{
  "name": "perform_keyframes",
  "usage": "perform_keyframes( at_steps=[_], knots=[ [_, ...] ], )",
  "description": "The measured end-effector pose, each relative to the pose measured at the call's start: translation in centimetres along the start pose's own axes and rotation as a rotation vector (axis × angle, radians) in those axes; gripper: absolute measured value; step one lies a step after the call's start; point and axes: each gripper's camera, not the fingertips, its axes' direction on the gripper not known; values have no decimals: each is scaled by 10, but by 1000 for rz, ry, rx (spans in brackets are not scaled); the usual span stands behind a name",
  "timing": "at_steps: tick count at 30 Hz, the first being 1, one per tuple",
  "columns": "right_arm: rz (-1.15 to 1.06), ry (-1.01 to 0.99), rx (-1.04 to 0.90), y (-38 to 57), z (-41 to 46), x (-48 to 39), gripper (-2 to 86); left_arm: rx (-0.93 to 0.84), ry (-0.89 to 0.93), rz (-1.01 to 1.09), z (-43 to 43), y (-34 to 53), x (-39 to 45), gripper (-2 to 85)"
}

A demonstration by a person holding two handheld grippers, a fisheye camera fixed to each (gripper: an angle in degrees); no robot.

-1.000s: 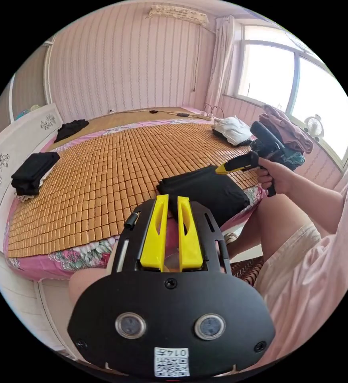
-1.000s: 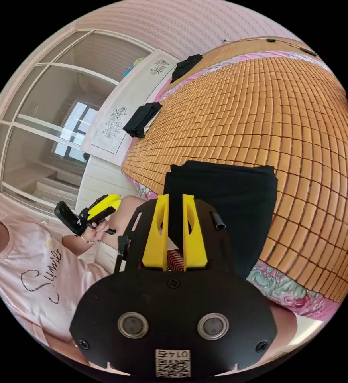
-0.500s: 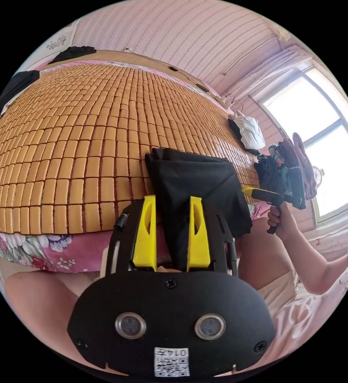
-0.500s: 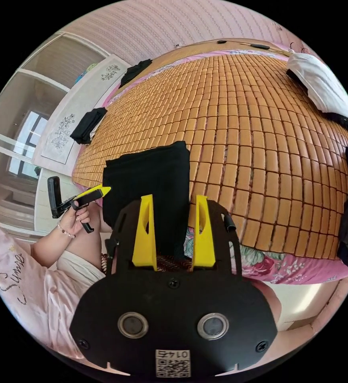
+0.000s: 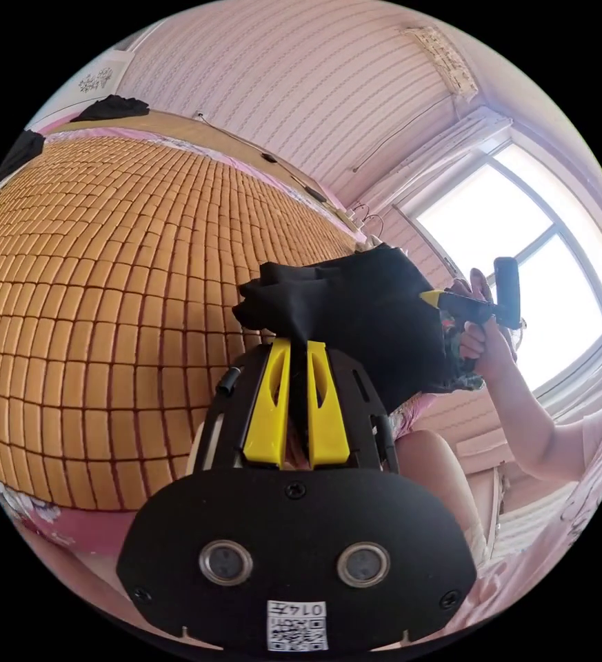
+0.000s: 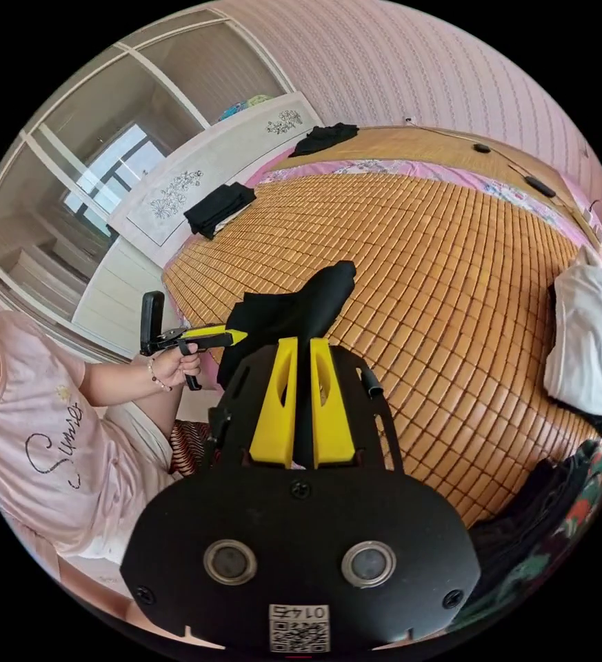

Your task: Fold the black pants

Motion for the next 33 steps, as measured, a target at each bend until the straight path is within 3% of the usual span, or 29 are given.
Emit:
perform_keyframes(
  at_steps=[6, 9, 11, 12, 16, 21, 23, 26, 30, 33],
  knots=[
    [33, 356, -61, -69, -119, 64, 27, 156, 239, 144, 118, -113, 115, 43],
    [213, 604, -147, -104, -169, 131, 37, 117, 258, 141, 198, -176, 172, 52],
    [462, 716, -175, -119, -180, 191, 31, -5, 136, 179, 241, -206, 194, 56],
    [501, 708, -169, -120, -178, 198, 31, -57, 62, 158, 253, -218, 196, 57],
    [412, 637, -66, -126, -149, 172, 42, -59, 109, 193, 228, -215, 173, 48],
    [229, 600, -59, -107, -108, 83, 74, -85, -6, 415, 107, -154, 117, 41],
    [144, 543, 15, -88, -86, 24, 69, -83, -13, 416, 43, -123, 87, 39],
    [26, 542, -21, -76, -29, -44, 66, -60, -111, 424, -72, -71, 39, 39],
    [-129, 468, -43, -73, 66, -120, 97, 42, -359, 297, -235, -6, -34, 43],
    [-254, 377, -45, -85, 163, -178, 125, 140, -443, 156, -335, 35, -87, 45]
  ],
)
